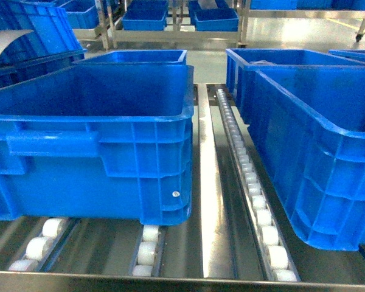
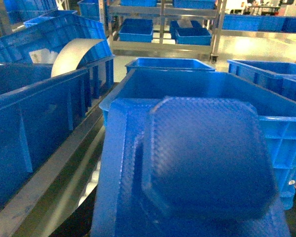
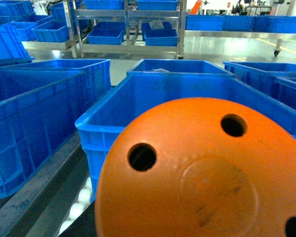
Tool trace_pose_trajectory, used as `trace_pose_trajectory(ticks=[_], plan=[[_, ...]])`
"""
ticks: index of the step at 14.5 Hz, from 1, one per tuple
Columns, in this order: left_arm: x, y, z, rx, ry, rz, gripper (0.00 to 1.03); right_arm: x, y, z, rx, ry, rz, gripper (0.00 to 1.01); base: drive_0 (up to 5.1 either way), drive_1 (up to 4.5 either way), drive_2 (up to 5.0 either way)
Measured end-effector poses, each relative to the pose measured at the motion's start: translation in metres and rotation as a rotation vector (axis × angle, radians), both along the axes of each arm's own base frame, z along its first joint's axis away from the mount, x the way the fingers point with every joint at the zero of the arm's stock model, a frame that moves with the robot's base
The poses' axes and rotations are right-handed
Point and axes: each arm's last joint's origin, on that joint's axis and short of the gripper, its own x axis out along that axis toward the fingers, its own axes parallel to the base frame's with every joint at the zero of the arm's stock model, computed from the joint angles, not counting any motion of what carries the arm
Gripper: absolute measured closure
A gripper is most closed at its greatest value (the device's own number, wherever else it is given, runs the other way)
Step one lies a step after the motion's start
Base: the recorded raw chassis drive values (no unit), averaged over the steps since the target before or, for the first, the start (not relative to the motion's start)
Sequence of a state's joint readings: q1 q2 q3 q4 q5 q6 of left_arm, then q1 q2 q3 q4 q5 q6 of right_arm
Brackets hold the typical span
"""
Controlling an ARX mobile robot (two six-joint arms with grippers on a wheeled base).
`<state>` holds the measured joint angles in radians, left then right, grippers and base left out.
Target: Sort blue parts and orange caps into right shelf containers
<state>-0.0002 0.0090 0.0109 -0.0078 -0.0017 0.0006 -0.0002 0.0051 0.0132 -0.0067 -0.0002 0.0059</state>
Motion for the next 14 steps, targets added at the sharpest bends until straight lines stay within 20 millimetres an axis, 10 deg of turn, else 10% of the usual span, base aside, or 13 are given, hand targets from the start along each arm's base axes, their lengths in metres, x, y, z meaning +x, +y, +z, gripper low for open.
trace_pose_trajectory(ticks=[14], plan=[[0.0000,0.0000,0.0000,0.000,0.000,-0.001,0.61,0.0000,0.0000,0.0000,0.000,0.000,0.000,0.56,0.0,4.07,-4.0]])
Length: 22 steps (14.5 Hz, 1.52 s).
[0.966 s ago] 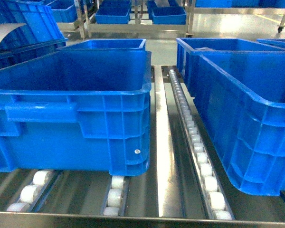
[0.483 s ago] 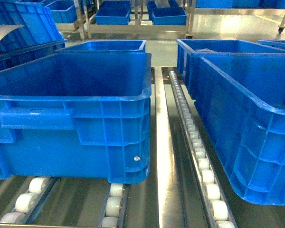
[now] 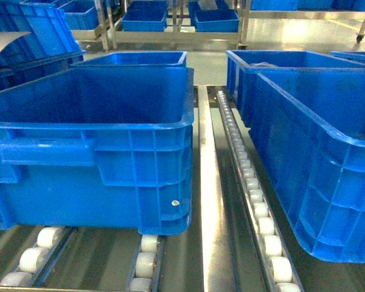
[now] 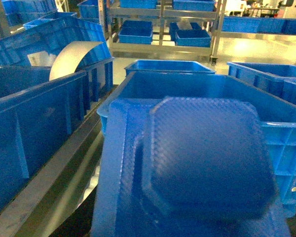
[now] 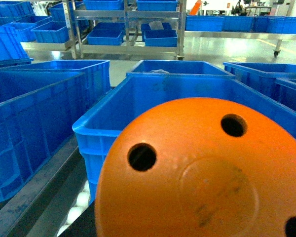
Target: Sort blue parts and orange caps into right shelf containers
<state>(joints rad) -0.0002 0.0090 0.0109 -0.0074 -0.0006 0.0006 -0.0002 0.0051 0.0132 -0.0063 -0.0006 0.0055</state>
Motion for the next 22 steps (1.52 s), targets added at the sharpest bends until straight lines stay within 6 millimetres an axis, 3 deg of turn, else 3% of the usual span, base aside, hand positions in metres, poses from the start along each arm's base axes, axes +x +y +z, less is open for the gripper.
trace_pose_trajectory(ticks=[20,22], plan=[[0.000,0.000,0.000,0.000,0.000,0.000,0.61,0.000,0.000,0.000,0.000,0.000,0.000,0.56,0.0,4.07,-4.0],[0.004,-0.004,0.016,-0.029,-0.152,0.012,0.61,0.001,0.000,0.006,-0.012,-0.070,-0.017,0.56,0.0,4.07,-4.0]])
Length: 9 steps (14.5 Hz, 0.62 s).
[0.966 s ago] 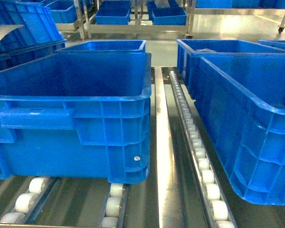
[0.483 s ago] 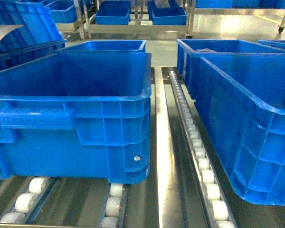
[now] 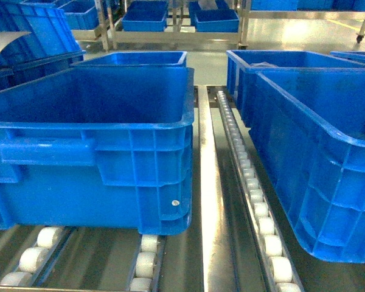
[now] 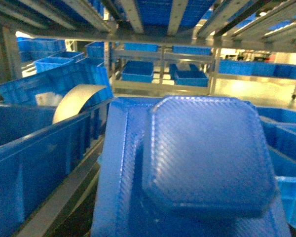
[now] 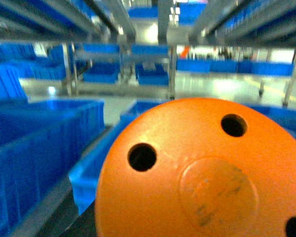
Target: Sort blue parts and orange caps into right shelf containers
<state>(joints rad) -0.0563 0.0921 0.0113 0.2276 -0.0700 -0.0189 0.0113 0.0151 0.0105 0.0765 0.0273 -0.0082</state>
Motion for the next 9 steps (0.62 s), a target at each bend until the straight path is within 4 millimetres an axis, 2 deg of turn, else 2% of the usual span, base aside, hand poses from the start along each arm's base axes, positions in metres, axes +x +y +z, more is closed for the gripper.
trace_pose_trajectory(ticks=[1,2,3,4,5,6,7,8,9], plan=[[0.009,-0.005,0.008,-0.005,-0.026,-0.033,0.61,0.002,0.002,0.015,-0.011,-0.135,-0.001,0.56,0.0,4.07,-4.0],[0.023,-0.011,0.016,-0.004,-0.031,-0.069,0.61,0.011,0.002,0.021,-0.033,-0.144,0.003,0.56,0.0,4.07,-4.0],[0.043,-0.015,0.039,-0.004,-0.084,-0.108,0.61,0.024,0.002,0.031,-0.051,-0.136,0.025,0.56,0.0,4.07,-4.0],[0.071,-0.019,0.068,-0.006,-0.156,-0.134,0.61,0.043,0.001,0.052,-0.060,-0.161,0.057,0.56,0.0,4.07,-4.0],[0.105,-0.024,0.084,-0.019,-0.164,-0.151,0.61,0.067,-0.003,0.072,-0.048,-0.163,0.048,0.56,0.0,4.07,-4.0],[0.139,-0.029,0.084,-0.042,-0.087,-0.173,0.61,0.101,-0.008,0.081,-0.021,-0.109,0.002,0.56,0.0,4.07,-4.0],[0.179,-0.034,0.071,-0.078,0.044,-0.176,0.61,0.136,-0.013,0.074,-0.013,-0.029,-0.045,0.56,0.0,4.07,-4.0],[0.213,-0.037,0.050,-0.100,0.173,-0.149,0.61,0.167,-0.015,0.057,-0.006,0.080,-0.068,0.56,0.0,4.07,-4.0],[0.235,-0.037,0.035,-0.119,0.247,-0.116,0.61,0.188,-0.016,0.042,-0.010,0.148,-0.086,0.56,0.0,4.07,-4.0]])
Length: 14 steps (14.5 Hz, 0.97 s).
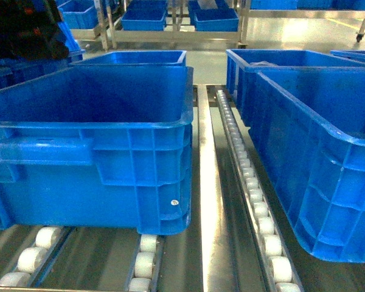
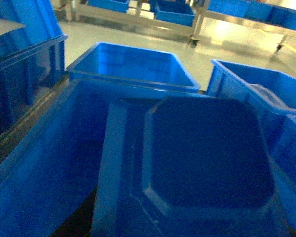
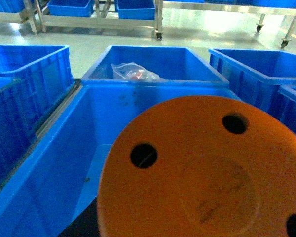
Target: Sort blue parts and orange caps into right shelf containers
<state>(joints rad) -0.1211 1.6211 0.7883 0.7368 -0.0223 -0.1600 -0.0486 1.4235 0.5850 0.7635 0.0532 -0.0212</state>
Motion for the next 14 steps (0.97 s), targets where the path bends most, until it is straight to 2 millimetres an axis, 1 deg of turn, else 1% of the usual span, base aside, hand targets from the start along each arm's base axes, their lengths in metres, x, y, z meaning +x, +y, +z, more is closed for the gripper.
trace_pose_trajectory(ticks=[1,2,3,4,5,6,7,8,9,10,12,14], plan=[[0.010,0.002,-0.007,-0.013,0.023,0.016,0.61,0.008,0.003,-0.008,-0.008,0.023,0.006,0.56,0.0,4.07,-4.0],[0.010,0.002,-0.005,-0.021,0.005,0.014,0.43,0.008,0.008,-0.006,-0.036,-0.001,0.024,0.33,0.0,4.07,-4.0],[0.008,0.002,-0.004,-0.022,0.007,-0.015,0.23,0.007,0.011,-0.005,-0.044,0.000,0.036,0.13,0.0,4.07,-4.0],[0.006,0.002,-0.005,-0.023,0.012,-0.029,0.10,0.007,0.012,-0.006,-0.044,0.004,0.039,0.02,0.0,4.07,-4.0],[0.004,0.004,-0.003,-0.020,0.006,-0.028,0.03,0.007,0.012,-0.006,-0.045,-0.002,0.036,0.03,0.0,4.07,-4.0],[-0.004,0.009,0.000,-0.023,-0.017,-0.008,0.05,0.005,0.011,-0.005,-0.041,-0.025,0.022,0.03,0.0,4.07,-4.0],[-0.017,0.013,0.001,-0.026,-0.031,0.003,0.05,0.002,0.011,-0.008,-0.037,-0.015,0.021,0.03,0.0,4.07,-4.0],[-0.022,0.015,0.002,-0.029,-0.036,0.012,0.05,0.002,0.011,-0.008,-0.034,-0.013,0.021,0.03,0.0,4.07,-4.0],[-0.023,0.016,0.004,-0.015,-0.074,0.036,0.08,0.002,0.011,-0.008,-0.034,-0.016,0.020,0.03,0.0,4.07,-4.0],[-0.028,0.018,0.002,0.023,-0.112,0.075,0.17,0.000,0.012,-0.006,-0.020,-0.056,0.045,0.08,0.0,4.07,-4.0],[-0.059,0.022,-0.014,0.106,-0.094,0.088,0.38,-0.022,0.014,-0.014,0.001,-0.074,0.090,0.28,0.0,4.07,-4.0],[-0.068,0.024,-0.017,0.116,-0.092,0.092,0.45,-0.033,0.014,-0.018,0.003,-0.070,0.095,0.37,0.0,4.07,-4.0]])
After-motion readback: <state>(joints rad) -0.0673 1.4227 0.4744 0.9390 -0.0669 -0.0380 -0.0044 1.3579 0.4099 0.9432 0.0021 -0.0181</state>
